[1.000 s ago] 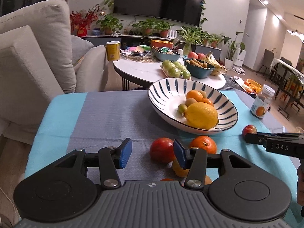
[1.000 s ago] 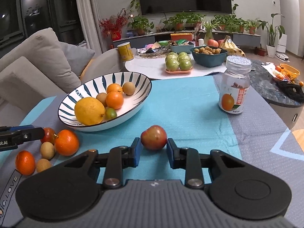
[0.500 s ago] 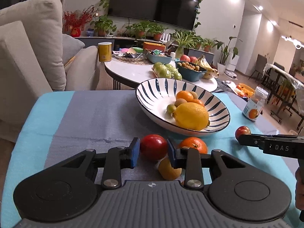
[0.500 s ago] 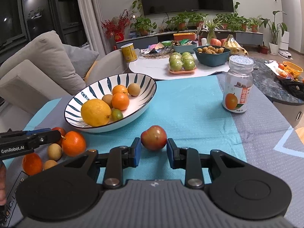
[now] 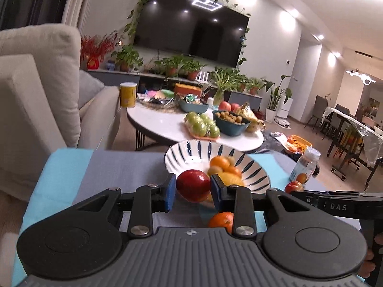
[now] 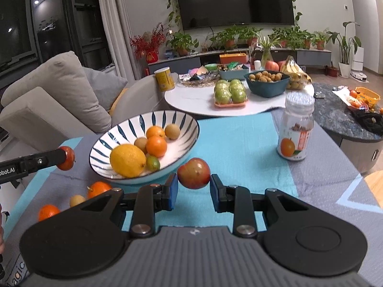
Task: Organize fruits
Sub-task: 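Carry the apple and tomato over the striped bowl and open both tools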
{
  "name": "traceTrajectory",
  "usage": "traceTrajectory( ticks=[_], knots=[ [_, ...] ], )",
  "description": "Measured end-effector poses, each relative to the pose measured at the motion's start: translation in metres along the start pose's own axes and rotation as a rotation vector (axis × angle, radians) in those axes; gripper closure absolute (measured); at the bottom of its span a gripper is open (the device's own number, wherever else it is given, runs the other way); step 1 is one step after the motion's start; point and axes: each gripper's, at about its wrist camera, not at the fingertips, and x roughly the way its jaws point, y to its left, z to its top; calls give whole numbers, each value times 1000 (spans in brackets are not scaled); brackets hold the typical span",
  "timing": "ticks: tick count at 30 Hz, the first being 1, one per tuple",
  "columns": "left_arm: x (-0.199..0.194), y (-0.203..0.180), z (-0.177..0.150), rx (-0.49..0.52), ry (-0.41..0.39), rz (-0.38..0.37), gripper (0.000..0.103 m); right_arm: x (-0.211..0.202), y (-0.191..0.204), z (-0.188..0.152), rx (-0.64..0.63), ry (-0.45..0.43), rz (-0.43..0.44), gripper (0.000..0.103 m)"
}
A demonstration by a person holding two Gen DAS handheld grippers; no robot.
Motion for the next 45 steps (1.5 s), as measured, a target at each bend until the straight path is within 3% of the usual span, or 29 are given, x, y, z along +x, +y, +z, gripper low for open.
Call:
traceTrajectory(
  ticks=[17, 45],
  knots=[
    [13, -13, 25, -4, -59, -12, 74, -4, 16, 37, -59, -96, 1, 42],
    [50, -14, 29, -24, -29, -10, 74, 21, 19, 50, -79, -76, 21, 42]
  ],
)
